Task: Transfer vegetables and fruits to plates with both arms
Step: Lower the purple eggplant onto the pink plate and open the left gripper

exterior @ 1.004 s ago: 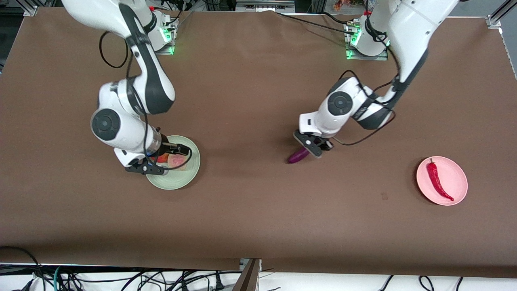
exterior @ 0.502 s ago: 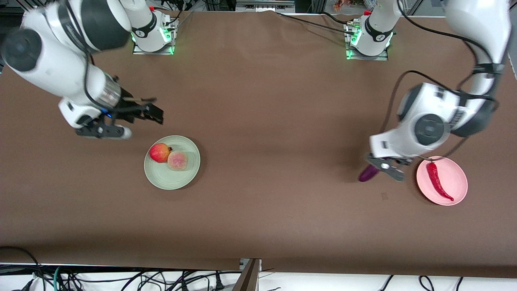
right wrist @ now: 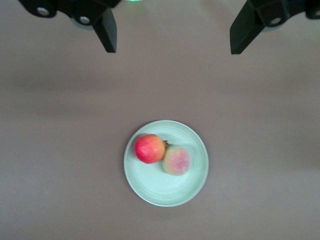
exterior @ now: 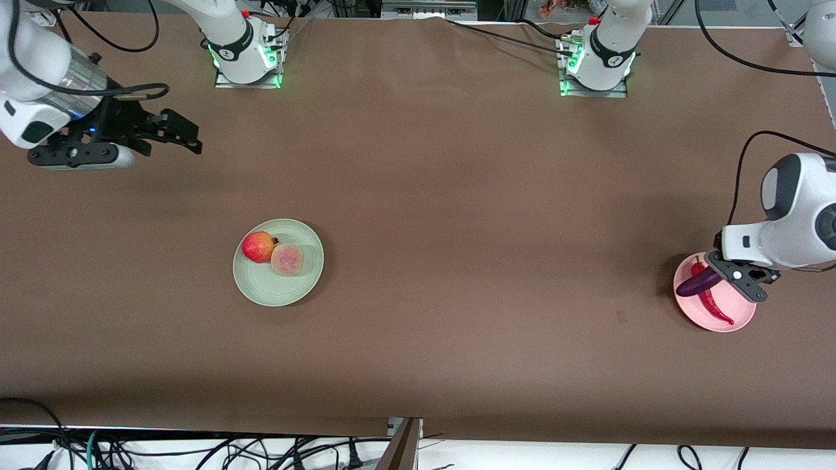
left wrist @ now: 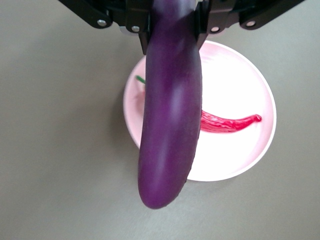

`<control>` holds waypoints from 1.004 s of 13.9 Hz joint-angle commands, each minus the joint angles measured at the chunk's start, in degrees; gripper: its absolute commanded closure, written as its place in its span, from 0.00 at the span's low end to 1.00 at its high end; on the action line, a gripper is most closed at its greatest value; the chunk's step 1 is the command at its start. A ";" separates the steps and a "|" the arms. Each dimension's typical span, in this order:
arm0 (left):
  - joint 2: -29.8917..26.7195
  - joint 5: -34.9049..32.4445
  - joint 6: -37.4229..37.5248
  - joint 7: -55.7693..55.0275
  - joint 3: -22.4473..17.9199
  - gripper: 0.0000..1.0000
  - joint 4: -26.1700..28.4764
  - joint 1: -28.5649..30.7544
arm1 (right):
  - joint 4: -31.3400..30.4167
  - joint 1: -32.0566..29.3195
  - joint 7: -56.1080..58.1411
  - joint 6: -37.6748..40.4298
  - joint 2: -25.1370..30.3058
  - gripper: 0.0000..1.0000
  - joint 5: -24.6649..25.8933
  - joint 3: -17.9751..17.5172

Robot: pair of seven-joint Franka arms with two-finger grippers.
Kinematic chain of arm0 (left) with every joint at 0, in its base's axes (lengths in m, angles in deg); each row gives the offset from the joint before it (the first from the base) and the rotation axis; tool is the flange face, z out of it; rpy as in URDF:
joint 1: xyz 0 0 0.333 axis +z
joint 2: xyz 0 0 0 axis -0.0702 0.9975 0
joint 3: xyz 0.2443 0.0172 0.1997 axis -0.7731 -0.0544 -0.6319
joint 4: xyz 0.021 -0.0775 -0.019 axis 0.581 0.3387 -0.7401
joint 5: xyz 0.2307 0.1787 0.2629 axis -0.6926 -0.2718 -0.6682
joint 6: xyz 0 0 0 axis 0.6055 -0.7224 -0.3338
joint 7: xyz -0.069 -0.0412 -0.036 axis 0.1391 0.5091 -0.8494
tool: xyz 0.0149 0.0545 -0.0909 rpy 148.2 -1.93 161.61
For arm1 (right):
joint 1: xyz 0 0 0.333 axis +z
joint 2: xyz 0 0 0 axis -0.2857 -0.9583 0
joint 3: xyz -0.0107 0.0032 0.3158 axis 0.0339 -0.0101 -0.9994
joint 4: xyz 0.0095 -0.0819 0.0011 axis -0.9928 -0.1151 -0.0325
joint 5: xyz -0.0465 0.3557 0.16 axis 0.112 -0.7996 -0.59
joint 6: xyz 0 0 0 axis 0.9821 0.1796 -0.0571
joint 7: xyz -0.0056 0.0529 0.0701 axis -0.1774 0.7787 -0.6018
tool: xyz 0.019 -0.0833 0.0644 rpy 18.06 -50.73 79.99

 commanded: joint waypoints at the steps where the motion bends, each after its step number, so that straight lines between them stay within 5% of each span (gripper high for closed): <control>1: 6.66 -0.95 -5.01 10.60 0.84 0.83 -5.32 2.29 | -0.70 -5.77 3.08 0.75 0.73 0.00 3.12 -5.41; 3: 9.39 -0.77 -5.65 15.12 0.84 0.76 -7.35 3.01 | -0.61 -12.02 3.27 -0.12 0.11 0.00 5.06 -12.53; 5: 10.02 -0.94 -5.65 15.30 0.84 0.75 -7.80 3.27 | -0.43 -12.13 3.09 -0.56 -0.42 0.00 6.47 -13.44; 7: 10.36 -1.29 -5.74 15.30 0.84 0.55 -7.88 3.18 | 0.79 -12.04 2.57 -0.56 -1.55 0.00 6.56 -13.44; 8: 10.98 -0.95 -5.91 15.22 0.84 0.08 -8.32 3.09 | 1.93 -12.04 2.56 -0.48 -2.17 0.00 6.56 -13.44; 9: 11.42 -0.68 -6.35 15.21 0.92 0.00 -8.93 3.53 | 3.07 -12.04 2.56 -0.13 -2.70 0.00 6.56 -13.44; 14: 6.17 3.61 -1.20 14.95 4.69 0.00 -9.12 3.62 | 5.98 -12.48 3.18 -0.39 -3.66 0.00 5.77 -13.18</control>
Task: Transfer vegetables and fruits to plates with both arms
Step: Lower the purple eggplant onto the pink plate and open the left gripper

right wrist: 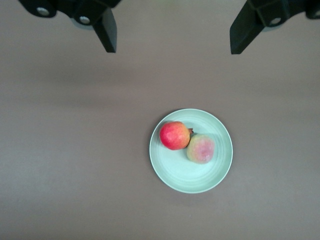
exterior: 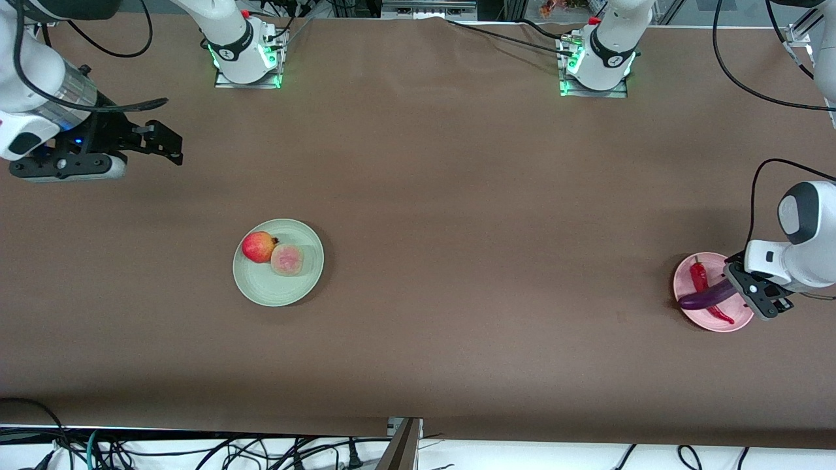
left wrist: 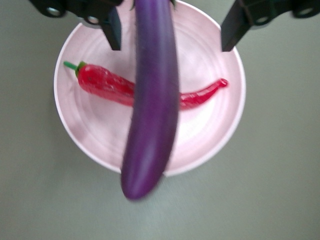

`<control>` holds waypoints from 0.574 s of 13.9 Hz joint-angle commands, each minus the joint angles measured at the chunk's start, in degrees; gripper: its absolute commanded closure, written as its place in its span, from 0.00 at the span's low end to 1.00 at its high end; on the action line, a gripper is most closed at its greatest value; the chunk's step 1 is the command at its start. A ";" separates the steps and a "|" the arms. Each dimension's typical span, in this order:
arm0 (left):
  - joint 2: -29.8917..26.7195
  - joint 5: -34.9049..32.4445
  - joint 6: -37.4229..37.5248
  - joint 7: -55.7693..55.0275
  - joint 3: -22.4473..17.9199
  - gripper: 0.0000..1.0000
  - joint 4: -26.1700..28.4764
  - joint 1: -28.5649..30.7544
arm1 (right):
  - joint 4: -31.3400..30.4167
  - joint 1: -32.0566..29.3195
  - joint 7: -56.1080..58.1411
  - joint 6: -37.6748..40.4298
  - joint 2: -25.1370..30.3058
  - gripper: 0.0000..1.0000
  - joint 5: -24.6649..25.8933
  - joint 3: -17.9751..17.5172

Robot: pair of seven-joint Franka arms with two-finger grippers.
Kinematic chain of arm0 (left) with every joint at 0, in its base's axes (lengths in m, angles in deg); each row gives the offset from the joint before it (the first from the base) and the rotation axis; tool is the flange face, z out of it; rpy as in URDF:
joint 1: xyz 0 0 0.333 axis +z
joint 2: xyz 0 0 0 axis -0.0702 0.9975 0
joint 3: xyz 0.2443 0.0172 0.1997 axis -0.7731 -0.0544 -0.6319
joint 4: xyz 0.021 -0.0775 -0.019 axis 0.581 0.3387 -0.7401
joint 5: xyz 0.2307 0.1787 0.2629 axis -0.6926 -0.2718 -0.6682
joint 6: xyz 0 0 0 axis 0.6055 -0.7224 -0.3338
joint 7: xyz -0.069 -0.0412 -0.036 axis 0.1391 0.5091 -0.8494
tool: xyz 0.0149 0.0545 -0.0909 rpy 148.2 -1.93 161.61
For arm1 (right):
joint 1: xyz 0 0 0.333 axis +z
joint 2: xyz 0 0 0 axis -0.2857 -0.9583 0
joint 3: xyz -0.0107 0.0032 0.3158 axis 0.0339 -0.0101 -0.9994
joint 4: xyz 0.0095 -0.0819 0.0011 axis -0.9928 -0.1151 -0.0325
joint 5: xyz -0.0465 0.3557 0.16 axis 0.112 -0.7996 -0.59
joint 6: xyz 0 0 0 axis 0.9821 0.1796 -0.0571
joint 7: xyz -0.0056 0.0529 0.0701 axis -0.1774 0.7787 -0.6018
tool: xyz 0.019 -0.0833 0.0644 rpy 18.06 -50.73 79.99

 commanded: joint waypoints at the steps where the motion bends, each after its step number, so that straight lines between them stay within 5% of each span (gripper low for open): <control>1: -4.91 4.23 7.80 0.80 3.69 0.00 -0.93 0.02 | 3.35 -0.33 0.20 0.43 -1.45 0.00 0.61 -0.85; 8: -6.15 12.68 28.64 -17.62 12.91 0.00 -14.20 -3.04 | 3.80 -0.68 0.29 0.43 -1.54 0.00 0.79 -0.67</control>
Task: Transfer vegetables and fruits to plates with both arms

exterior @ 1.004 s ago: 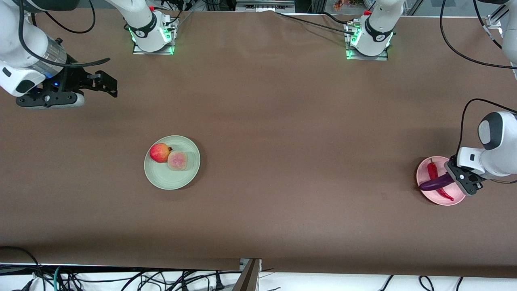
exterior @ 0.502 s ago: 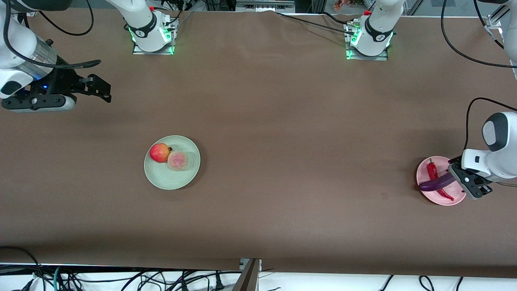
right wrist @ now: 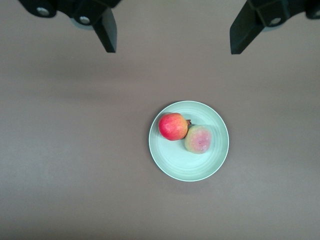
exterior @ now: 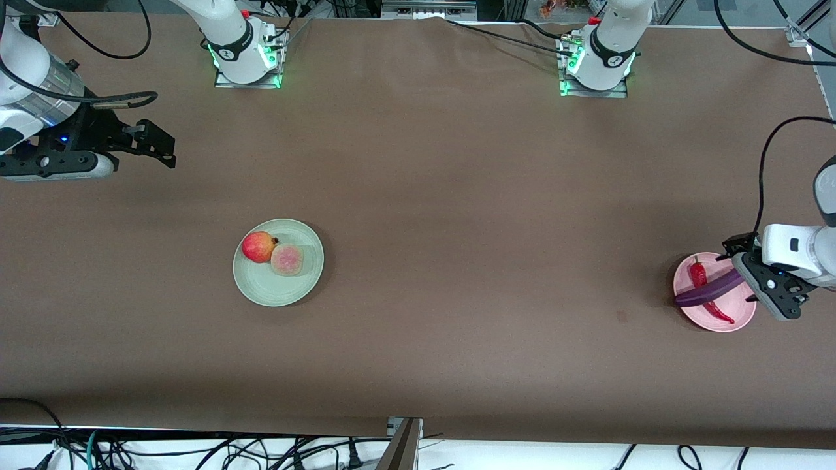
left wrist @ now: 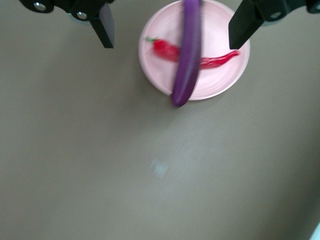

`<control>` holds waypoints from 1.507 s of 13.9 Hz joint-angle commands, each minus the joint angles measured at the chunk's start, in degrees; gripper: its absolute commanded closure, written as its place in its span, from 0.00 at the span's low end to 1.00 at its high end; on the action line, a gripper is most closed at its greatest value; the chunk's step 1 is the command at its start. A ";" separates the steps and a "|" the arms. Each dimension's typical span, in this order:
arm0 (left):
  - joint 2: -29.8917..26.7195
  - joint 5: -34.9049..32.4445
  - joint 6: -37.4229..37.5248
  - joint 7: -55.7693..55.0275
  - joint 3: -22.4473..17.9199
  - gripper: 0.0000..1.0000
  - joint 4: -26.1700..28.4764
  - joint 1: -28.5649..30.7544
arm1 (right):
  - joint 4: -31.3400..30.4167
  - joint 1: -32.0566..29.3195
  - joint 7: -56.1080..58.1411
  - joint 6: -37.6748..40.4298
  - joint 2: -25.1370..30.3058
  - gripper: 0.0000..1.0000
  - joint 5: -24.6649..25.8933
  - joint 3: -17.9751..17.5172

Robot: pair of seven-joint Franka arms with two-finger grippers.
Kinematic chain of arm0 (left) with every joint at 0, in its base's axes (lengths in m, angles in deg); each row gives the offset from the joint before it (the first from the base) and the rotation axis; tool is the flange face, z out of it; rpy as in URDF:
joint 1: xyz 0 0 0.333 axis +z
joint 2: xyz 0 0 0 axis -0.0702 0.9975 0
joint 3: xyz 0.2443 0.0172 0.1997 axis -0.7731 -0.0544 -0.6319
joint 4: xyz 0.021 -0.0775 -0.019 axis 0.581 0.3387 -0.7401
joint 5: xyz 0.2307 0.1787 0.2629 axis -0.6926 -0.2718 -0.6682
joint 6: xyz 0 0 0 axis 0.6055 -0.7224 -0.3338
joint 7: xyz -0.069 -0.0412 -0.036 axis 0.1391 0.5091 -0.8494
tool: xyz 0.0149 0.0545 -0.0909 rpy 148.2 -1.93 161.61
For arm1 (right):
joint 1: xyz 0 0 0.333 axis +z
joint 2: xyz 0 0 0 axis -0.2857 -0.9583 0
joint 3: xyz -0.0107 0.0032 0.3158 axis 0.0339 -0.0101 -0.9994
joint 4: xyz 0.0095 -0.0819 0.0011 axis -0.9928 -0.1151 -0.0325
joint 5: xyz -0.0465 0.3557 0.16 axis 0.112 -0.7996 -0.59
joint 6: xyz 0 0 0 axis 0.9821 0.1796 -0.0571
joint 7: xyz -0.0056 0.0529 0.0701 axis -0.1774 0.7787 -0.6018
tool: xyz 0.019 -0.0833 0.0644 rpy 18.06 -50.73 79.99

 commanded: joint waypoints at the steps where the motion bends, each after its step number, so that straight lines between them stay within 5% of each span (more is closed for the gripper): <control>1: -0.20 2.13 5.76 -11.20 1.47 0.00 -4.77 -3.06 | 1.39 -0.84 0.28 0.45 -0.60 0.00 0.78 -0.35; 4: -4.41 2.31 7.70 -26.32 1.04 0.00 -4.78 -8.67 | 1.39 -1.19 0.46 0.63 -0.60 0.00 0.60 -0.09; 6: -7.76 4.05 7.79 -33.54 -3.16 0.00 -4.08 -13.77 | 1.39 -0.93 0.11 0.45 -0.60 0.00 0.69 -0.18; 9: -13.99 14.93 7.53 -38.04 -18.24 0.00 -2.42 -24.74 | 1.39 -1.02 0.11 0.54 -0.60 0.00 0.60 -0.09; 11: -20.31 21.26 7.27 -43.20 -24.79 0.00 4.06 -28.55 | 1.39 -1.02 0.11 0.45 -0.60 0.00 0.60 -0.09; 15: -31.48 22.34 6.66 -57.00 -39.63 0.00 14.88 -41.89 | 1.39 -0.93 -0.24 1.06 -0.60 0.00 0.16 -0.18; 19: -34.58 21.65 3.32 -57.65 -42.21 0.00 18.95 -43.33 | 1.39 -0.75 -0.16 1.33 -0.51 0.00 -0.01 -0.26; 21: -36.15 15.43 2.35 -57.65 -41.77 0.00 19.56 -43.42 | 1.39 -0.67 -0.15 1.33 -0.51 0.00 -0.01 -0.35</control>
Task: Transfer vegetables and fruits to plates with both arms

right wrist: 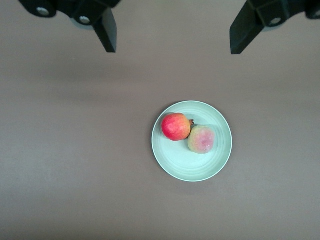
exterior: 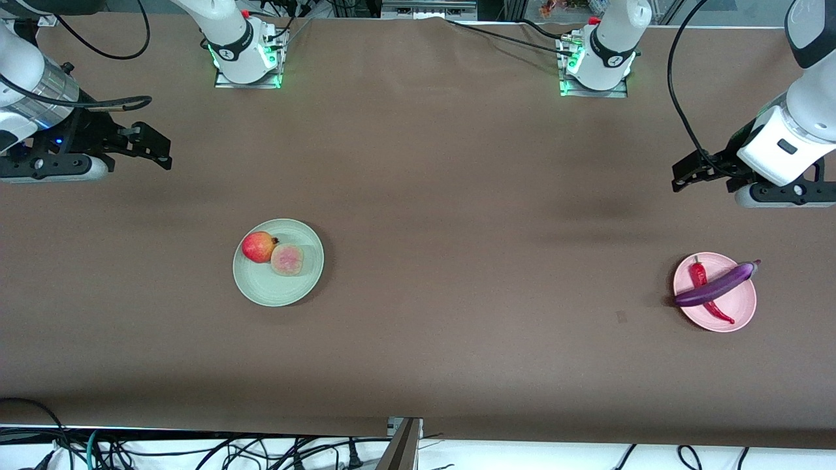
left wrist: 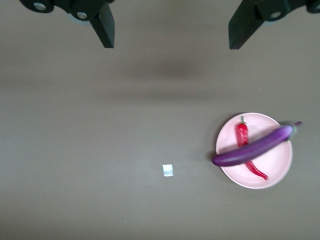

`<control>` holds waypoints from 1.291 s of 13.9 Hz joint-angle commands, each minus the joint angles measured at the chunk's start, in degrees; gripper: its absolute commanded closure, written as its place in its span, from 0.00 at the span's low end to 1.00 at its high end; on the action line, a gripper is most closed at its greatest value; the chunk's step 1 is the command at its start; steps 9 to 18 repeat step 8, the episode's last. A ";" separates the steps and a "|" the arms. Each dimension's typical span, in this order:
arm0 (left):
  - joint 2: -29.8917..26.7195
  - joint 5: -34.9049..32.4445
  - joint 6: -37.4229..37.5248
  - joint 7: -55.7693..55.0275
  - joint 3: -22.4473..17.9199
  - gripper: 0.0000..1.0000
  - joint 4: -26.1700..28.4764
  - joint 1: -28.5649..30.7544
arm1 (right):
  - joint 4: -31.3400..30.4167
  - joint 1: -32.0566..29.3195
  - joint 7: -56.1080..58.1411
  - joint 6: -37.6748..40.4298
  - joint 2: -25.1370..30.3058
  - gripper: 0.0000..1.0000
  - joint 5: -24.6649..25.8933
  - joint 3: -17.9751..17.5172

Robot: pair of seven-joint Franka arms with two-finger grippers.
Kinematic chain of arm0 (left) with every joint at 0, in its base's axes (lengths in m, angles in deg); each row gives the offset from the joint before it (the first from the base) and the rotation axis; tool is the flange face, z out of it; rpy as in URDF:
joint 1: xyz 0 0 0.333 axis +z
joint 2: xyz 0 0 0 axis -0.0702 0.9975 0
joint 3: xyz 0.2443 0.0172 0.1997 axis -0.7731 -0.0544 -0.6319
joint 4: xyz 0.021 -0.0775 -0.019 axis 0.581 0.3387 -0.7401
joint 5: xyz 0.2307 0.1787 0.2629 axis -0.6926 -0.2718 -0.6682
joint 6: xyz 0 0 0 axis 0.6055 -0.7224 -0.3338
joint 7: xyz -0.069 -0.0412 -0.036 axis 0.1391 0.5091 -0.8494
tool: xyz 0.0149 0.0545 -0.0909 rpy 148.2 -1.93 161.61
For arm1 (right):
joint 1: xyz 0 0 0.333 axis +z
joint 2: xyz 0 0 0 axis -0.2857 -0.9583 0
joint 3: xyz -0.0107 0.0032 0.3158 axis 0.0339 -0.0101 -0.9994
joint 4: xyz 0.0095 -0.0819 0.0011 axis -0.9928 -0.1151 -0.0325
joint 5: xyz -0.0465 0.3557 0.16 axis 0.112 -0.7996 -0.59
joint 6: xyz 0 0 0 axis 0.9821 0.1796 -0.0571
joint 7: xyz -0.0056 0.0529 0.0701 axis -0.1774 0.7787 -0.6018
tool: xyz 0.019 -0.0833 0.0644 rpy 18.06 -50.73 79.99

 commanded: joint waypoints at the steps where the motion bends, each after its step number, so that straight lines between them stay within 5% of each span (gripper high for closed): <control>1: -2.75 -4.08 -1.70 -0.85 -0.37 0.00 2.36 -0.83 | 1.31 -0.20 -0.12 1.16 -0.38 0.00 -0.05 -0.49; 7: -3.63 1.45 -1.08 -0.77 0.51 0.00 2.18 1.61 | 1.31 -0.11 -3.99 1.16 -0.38 0.00 -0.13 -0.67; 18: -3.63 1.46 -1.08 -0.51 0.51 0.00 2.27 2.15 | 1.31 -0.11 -4.16 1.16 -0.38 0.00 -0.05 -0.67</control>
